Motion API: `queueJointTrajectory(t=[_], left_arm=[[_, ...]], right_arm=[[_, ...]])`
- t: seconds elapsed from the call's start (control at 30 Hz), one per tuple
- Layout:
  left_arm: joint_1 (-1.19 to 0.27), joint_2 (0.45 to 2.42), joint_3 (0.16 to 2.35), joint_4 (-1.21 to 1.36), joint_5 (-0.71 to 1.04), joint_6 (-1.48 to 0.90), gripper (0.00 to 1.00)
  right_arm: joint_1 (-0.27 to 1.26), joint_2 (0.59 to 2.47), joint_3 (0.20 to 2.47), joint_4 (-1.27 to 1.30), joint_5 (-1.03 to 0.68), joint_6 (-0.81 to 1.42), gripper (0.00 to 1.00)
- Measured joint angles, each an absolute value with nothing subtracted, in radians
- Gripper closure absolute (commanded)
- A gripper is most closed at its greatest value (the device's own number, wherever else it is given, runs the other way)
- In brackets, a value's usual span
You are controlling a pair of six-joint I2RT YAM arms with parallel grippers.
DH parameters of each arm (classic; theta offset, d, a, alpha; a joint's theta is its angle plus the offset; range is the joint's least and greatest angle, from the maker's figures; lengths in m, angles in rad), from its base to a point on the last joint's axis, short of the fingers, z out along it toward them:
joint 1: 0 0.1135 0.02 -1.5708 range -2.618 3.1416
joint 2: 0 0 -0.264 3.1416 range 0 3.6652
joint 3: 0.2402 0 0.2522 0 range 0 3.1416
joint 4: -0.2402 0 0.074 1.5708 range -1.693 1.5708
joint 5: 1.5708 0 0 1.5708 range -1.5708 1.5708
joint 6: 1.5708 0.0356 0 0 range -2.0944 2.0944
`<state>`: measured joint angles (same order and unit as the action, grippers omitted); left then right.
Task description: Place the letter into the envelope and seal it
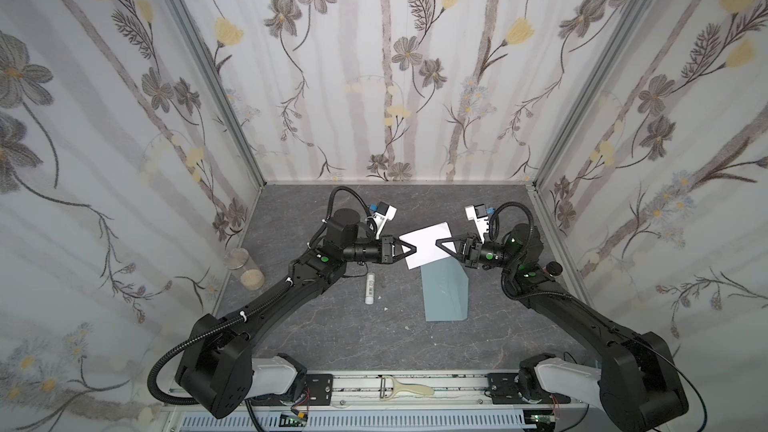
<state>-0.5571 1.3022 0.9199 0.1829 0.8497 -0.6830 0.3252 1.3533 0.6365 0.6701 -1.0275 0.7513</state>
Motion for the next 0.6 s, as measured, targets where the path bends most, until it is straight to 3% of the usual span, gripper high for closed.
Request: queueJointTrajectory(t=[0.2,0.6], left_arm=[[-0.553,1.225,0.854,0.243,0.738,-0.725,0.36],[-0.622,1.103,0.647,0.459,0.453,-0.863,0.38]], right_arm=[[0.329,1.329,0.593,0.739,-0.956,0.805,1.0],[0.444,1.299,0.557,0.87,-0.603,0.929,1.0]])
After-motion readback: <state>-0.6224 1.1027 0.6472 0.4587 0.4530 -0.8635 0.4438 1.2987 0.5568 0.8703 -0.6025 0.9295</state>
